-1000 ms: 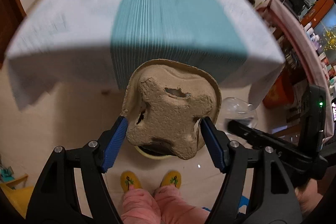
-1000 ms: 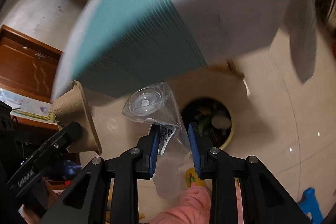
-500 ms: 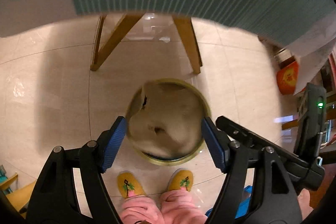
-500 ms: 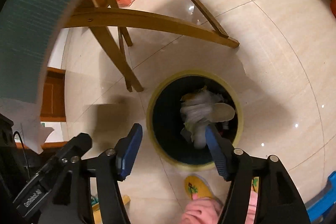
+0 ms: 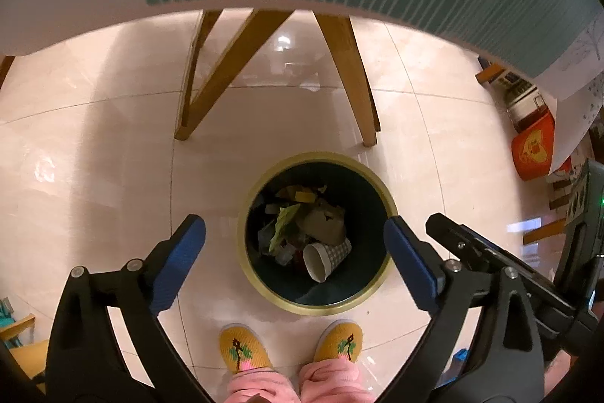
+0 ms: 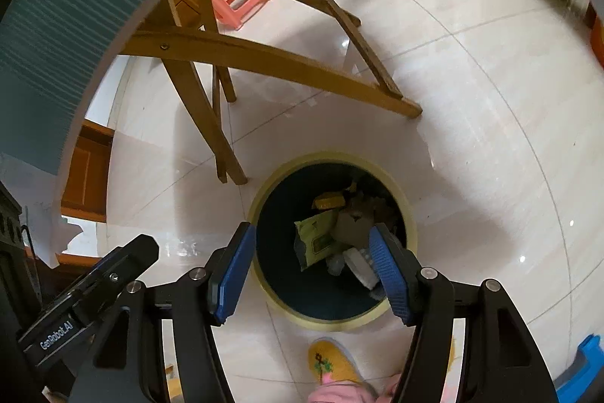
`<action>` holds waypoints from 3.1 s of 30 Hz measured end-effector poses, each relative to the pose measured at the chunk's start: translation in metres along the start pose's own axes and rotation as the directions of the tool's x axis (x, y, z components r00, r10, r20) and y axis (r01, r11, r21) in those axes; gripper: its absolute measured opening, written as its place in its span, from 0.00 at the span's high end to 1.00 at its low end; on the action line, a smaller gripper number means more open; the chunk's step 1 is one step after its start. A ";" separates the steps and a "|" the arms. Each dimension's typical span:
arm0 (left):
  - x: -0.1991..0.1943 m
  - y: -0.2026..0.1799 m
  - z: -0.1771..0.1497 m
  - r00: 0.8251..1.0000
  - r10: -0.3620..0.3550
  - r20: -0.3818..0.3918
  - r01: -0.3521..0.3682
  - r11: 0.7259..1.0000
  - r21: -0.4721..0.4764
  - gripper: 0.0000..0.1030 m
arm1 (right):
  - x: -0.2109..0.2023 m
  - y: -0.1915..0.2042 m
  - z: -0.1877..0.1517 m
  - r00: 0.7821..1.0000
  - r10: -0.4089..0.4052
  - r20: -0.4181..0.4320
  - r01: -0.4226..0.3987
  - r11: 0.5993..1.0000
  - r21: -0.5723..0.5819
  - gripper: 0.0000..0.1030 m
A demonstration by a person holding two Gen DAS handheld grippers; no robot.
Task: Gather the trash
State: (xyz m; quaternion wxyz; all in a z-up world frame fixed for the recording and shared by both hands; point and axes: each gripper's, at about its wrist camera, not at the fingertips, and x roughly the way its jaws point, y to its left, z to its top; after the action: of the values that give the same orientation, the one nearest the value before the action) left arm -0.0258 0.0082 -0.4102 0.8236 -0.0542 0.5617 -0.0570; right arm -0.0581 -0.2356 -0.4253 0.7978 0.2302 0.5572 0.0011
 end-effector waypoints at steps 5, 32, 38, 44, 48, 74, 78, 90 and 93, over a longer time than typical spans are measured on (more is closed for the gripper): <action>-0.023 -0.005 0.003 0.999 -0.001 0.033 0.001 1.000 -0.018 0.06 | -0.023 0.007 0.006 1.000 0.006 0.018 -0.005 1.000 -0.031 0.38; -0.325 -0.068 0.088 0.973 0.039 0.226 -0.035 0.999 -0.022 0.06 | -0.327 0.148 0.091 0.980 0.033 0.195 0.012 0.974 -0.227 0.34; -0.380 -0.077 0.105 0.955 0.067 0.288 -0.065 0.998 -0.016 0.06 | -0.379 0.169 0.102 0.972 0.039 0.230 0.022 0.966 -0.259 0.30; -0.411 -0.086 0.108 0.943 0.094 0.319 -0.089 0.996 -0.030 0.06 | -0.409 0.180 0.100 0.968 0.057 0.245 0.020 0.952 -0.304 0.25; -0.422 -0.093 0.104 0.930 0.114 0.348 -0.112 0.993 -0.028 0.06 | -0.420 0.184 0.098 0.963 0.043 0.266 0.045 0.947 -0.317 0.24; -0.430 -0.100 0.127 0.905 0.175 0.388 -0.160 0.985 -0.071 0.06 | -0.440 0.206 0.123 0.940 0.053 0.337 0.085 0.920 -0.383 0.21; -0.429 -0.099 0.128 0.906 0.175 0.387 -0.160 0.985 -0.070 0.06 | -0.439 0.207 0.123 0.940 0.053 0.338 0.085 0.921 -0.381 0.21; -0.422 -0.095 0.130 0.913 0.178 0.366 -0.157 0.984 -0.088 0.06 | -0.438 0.208 0.126 0.941 0.054 0.334 0.084 0.920 -0.383 0.21; -0.422 -0.095 0.130 0.914 0.178 0.365 -0.156 0.984 -0.088 0.06 | -0.438 0.208 0.126 0.941 0.053 0.335 0.085 0.920 -0.383 0.21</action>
State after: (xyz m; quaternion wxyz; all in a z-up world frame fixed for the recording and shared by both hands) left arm -0.0611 -0.0174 0.0394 0.9150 -0.0393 0.3995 0.0410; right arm -0.0589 -0.2089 0.0745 0.9115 0.0581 0.4018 0.0663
